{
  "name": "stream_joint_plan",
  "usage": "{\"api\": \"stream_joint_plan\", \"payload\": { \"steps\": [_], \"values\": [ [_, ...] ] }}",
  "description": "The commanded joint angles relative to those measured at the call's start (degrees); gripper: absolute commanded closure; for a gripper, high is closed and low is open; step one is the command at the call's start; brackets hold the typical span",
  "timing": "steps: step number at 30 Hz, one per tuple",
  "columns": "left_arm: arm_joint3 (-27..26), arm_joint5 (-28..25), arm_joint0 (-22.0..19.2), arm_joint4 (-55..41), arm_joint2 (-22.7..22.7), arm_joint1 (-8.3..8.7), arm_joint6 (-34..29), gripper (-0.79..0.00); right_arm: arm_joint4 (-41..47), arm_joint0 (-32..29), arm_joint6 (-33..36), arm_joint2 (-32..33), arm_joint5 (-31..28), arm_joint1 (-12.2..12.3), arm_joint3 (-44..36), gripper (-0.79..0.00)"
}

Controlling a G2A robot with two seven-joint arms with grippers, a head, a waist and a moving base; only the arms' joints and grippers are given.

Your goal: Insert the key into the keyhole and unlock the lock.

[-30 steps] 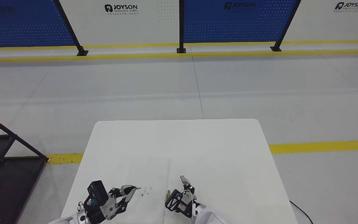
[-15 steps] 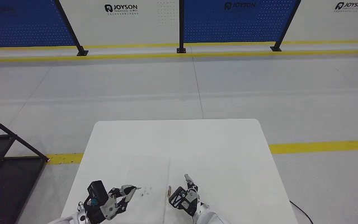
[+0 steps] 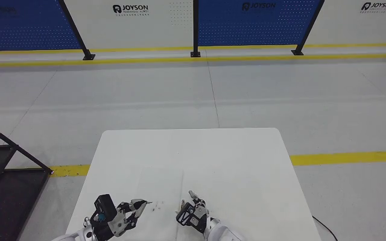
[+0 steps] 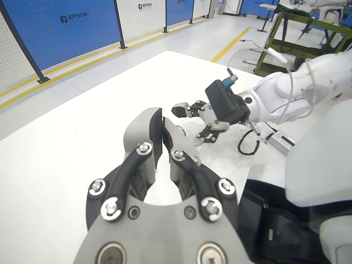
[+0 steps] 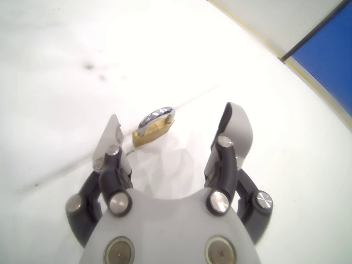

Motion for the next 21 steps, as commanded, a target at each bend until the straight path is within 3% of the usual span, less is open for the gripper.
{"api": "stream_joint_plan", "payload": {
  "steps": [1, 2, 5, 17, 21],
  "values": [
    [0.0, 0.0, 0.0, 0.0, 0.0, 0.0, 0.0, 0.0, 0.2, 0.9, 0.7, -0.7, 0.5, -0.5, 0.9, -0.523],
    [0.0, 0.0, 0.0, 0.0, 0.0, 0.0, 0.0, 0.0, 0.2, 1.1, 0.7, -0.9, 0.7, -0.6, 1.4, -0.508],
    [0.0, 0.0, 0.0, 0.0, 0.0, 0.0, 0.0, 0.0, 0.3, 1.5, 0.3, -1.2, 1.1, -0.8, 2.3, -0.366],
    [0.0, 0.0, 0.0, 0.0, 0.0, 0.0, 0.0, 0.0, -0.4, 1.2, -1.3, -0.8, 1.0, -0.8, 3.2, -0.363],
    [0.0, 0.0, 0.0, 0.0, 0.0, 0.0, 0.0, 0.0, -0.7, 1.0, -1.8, -0.6, 0.7, -0.7, 3.1, -0.296]
  ]
}}
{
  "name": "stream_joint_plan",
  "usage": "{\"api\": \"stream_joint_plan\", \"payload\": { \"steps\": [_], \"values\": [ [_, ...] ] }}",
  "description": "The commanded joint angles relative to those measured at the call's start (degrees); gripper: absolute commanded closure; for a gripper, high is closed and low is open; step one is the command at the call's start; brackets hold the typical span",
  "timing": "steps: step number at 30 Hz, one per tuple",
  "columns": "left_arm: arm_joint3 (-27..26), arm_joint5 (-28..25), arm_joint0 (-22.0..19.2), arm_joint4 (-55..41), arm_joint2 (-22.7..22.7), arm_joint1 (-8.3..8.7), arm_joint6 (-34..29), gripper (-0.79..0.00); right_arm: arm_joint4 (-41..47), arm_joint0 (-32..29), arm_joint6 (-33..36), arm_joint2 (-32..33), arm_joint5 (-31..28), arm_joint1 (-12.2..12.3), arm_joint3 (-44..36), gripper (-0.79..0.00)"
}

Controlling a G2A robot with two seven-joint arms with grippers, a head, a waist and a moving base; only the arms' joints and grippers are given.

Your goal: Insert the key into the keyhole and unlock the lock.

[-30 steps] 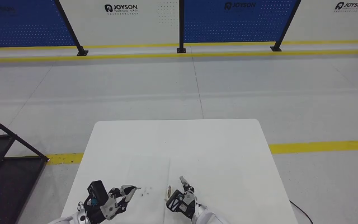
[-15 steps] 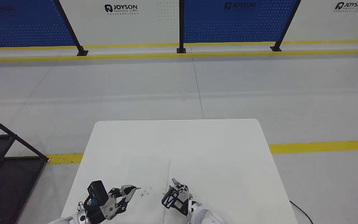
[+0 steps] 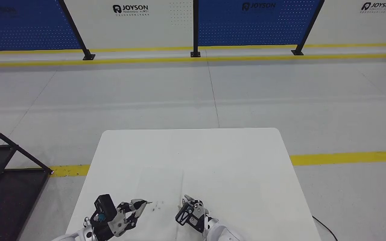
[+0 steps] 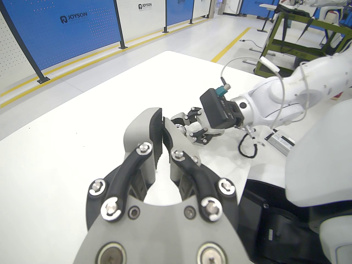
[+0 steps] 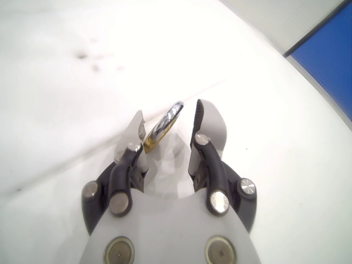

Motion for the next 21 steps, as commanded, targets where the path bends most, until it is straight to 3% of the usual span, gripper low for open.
{"api": "stream_joint_plan", "payload": {
  "steps": [1, 6, 9, 12, 16, 21],
  "values": [
    [0.0, 0.0, 0.0, 0.0, 0.0, 0.0, 0.0, 0.0, -0.2, -0.1, -0.2, 0.1, -0.2, 0.1, 0.0, -0.268],
    [0.0, 0.0, 0.0, 0.0, 0.0, 0.0, 0.0, 0.0, -0.1, -0.1, -0.3, 0.1, -0.8, 0.1, 0.1, -0.157],
    [0.0, 0.0, 0.0, 0.0, 0.0, 0.0, 0.0, 0.0, 0.0, -0.2, -0.7, 0.2, -0.9, 0.1, -0.1, 0.0],
    [0.0, 0.0, 0.0, 0.0, 0.0, 0.0, 0.0, 0.0, 1.0, -0.8, -2.8, 0.9, -1.2, 0.3, -0.8, 0.0],
    [0.0, 0.0, 0.0, 0.0, 0.0, 0.0, 0.0, 0.0, 3.3, -4.2, -10.6, 3.7, -3.6, 1.6, -3.7, 0.0],
    [0.0, 0.0, 0.0, 0.0, 0.0, 0.0, 0.0, 0.0, 6.0, -8.5, -23.4, 7.4, -11.7, 3.7, -7.4, 0.0]
  ]
}}
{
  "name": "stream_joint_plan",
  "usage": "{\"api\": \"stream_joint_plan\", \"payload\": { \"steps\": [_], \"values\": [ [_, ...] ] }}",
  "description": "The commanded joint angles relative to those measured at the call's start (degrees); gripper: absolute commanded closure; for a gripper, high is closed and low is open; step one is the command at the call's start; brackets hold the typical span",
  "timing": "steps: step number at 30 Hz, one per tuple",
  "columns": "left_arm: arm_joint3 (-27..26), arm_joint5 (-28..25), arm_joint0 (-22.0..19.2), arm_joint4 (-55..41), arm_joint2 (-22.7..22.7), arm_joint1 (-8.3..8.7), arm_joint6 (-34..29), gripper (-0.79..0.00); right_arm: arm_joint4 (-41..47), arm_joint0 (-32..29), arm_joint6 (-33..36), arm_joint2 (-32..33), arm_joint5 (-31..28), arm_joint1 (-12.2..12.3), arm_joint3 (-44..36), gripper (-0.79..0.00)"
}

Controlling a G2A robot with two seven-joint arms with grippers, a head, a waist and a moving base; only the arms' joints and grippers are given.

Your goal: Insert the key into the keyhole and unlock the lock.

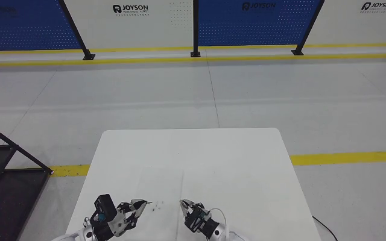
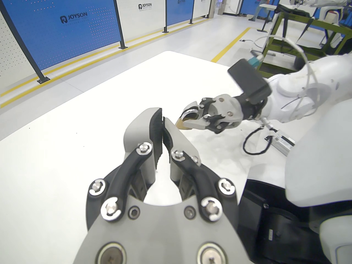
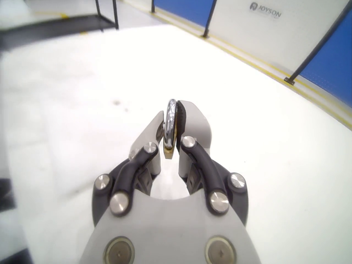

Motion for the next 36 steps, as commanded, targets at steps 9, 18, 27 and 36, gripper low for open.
{"api": "stream_joint_plan", "payload": {
  "steps": [9, 18, 27, 36],
  "values": [
    [0.0, 0.0, 0.0, 0.0, 0.0, 0.0, 0.0, 0.0, -0.6, -3.8, -9.0, 2.9, -3.8, 1.7, -2.6, 0.0],
    [-0.2, -0.1, -0.2, -0.5, 0.3, -0.01, -0.1, 0.0, 4.2, -1.8, -5.9, 1.6, -5.5, 1.0, -2.0, 0.0],
    [1.8, -3.5, -3.9, -10.6, 4.5, -0.17, 0.8, 0.0, 25.5, 2.9, -17.1, 0.3, -20.9, -0.6, -0.1, 0.0],
    [6.7, -9.5, -10.7, -21.8, 13.7, -0.59, 6.9, 0.0, 42.6, 9.6, -21.6, -3.5, -46.9, -2.3, 7.0, 0.0]
  ]
}}
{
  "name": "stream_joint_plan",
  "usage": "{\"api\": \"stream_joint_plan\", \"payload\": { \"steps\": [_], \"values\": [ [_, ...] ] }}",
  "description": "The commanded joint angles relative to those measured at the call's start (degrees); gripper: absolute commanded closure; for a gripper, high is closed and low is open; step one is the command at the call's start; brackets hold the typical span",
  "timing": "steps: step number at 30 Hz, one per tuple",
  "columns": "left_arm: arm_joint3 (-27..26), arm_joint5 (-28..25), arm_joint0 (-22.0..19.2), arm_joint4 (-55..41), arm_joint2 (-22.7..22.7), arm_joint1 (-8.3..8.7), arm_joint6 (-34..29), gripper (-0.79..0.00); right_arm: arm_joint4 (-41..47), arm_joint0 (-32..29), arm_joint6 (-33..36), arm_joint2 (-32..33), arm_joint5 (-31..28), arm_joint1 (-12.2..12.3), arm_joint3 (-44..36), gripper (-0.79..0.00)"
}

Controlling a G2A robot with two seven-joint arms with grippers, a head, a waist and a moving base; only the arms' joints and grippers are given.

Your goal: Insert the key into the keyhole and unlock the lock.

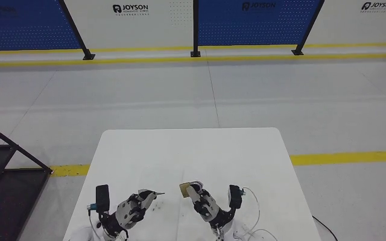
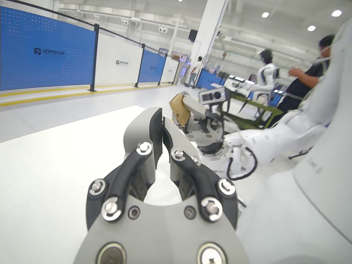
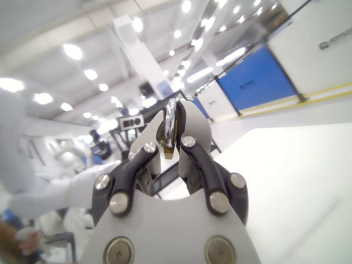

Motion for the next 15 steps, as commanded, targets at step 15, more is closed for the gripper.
{"api": "stream_joint_plan", "payload": {
  "steps": [15],
  "values": [
    [0.7, 0.1, -3.3, -7.7, 6.8, 0.65, 2.2, 0.0, 4.5, 1.9, 1.6, -0.9, -6.4, -0.4, 1.8, 0.0]
  ]
}}
